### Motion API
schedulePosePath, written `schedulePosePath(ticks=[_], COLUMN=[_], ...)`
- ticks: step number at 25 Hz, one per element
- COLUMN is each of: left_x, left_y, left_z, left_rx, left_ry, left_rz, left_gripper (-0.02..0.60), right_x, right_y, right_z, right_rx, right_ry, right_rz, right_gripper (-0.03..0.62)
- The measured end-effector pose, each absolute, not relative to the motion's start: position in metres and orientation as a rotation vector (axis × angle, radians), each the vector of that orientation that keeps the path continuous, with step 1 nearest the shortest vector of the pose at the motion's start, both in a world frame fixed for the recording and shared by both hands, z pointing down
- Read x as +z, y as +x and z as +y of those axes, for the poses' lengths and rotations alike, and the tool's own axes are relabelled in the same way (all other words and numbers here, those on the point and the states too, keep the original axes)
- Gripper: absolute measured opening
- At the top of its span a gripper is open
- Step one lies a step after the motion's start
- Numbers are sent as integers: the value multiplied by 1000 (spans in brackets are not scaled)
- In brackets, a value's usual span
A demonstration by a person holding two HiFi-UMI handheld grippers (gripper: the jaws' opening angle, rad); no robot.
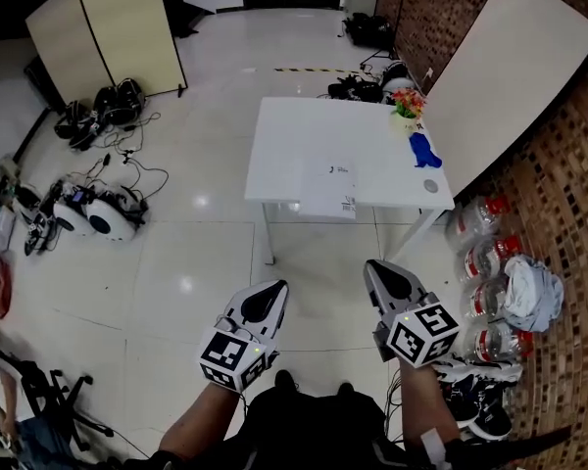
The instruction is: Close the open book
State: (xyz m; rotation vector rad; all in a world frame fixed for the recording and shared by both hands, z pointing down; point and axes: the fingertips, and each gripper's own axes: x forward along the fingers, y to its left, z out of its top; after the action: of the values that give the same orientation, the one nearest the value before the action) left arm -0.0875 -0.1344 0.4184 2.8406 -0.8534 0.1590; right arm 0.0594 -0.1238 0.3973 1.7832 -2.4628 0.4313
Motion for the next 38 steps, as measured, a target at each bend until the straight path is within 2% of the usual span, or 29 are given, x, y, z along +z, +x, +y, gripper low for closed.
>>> schedulePosePath(ticks=[14, 19, 28, 38], left_x=[412, 406, 379, 403], left_y=[31, 41, -18, -150], left_z=[34, 86, 157, 248], left_rx=[201, 224, 172, 153], left_ry=[2829, 2838, 2898, 2894], left_rz=[-879, -904, -934, -829], left_gripper=[-6, -6, -6, -6], right_x=[404, 401, 377, 384], right_y=[173, 181, 124, 7], right_z=[74, 118, 180, 269], right_rx=[407, 398, 310, 315], right_ry=[1785, 1753, 1760, 1886], right_rz=[-2491, -2531, -2562, -2469], right_gripper=[-2, -2, -2, -2])
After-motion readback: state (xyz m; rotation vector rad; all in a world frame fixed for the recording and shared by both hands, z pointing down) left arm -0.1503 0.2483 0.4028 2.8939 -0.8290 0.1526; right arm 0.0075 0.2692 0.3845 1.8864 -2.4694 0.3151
